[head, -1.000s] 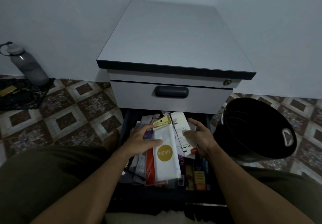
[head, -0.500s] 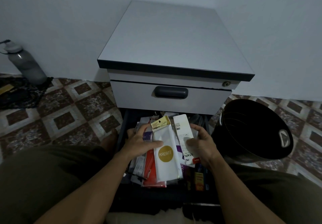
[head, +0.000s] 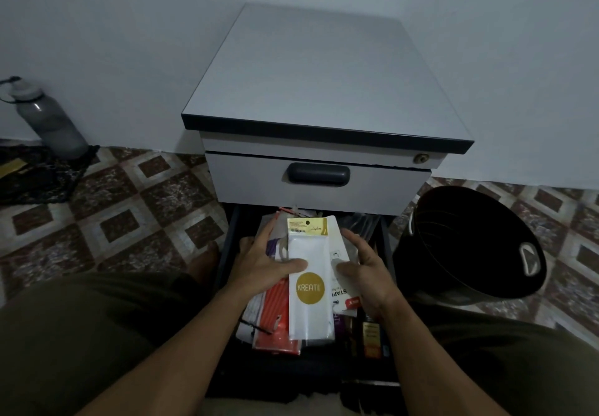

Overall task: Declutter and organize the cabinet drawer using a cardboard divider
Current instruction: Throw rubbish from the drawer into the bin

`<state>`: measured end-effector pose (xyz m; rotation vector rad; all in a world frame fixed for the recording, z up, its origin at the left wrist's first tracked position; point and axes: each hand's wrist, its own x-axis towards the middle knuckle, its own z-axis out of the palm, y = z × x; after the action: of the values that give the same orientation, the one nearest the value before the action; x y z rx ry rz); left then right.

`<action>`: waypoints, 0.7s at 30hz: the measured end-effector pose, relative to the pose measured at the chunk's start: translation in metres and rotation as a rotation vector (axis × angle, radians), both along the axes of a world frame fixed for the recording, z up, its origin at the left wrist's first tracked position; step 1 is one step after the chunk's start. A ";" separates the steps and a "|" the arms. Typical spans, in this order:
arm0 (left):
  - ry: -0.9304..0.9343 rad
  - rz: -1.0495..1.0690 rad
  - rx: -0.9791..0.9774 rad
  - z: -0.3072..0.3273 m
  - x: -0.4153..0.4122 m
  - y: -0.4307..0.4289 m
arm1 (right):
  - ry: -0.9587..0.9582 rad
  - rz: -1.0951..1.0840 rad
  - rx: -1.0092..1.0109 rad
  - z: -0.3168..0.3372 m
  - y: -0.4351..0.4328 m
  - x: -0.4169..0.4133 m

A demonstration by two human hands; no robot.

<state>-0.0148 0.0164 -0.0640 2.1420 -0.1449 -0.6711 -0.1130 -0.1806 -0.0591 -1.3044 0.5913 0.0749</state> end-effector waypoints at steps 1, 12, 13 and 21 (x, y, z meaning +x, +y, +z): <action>-0.004 -0.004 -0.013 0.002 0.002 -0.001 | -0.014 -0.001 0.004 -0.001 0.000 0.001; 0.186 -0.074 -0.126 0.007 0.003 0.001 | -0.035 -0.029 0.075 0.006 0.011 -0.001; 0.178 -0.073 -0.114 0.006 0.001 0.002 | -0.054 -0.011 0.061 0.010 0.015 -0.002; 0.194 -0.105 -0.202 0.013 0.001 -0.002 | -0.147 0.026 0.024 0.009 0.031 0.000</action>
<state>-0.0136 0.0146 -0.0508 1.8758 -0.2117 -0.8829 -0.1130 -0.1493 -0.0500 -1.2828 0.4466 0.0070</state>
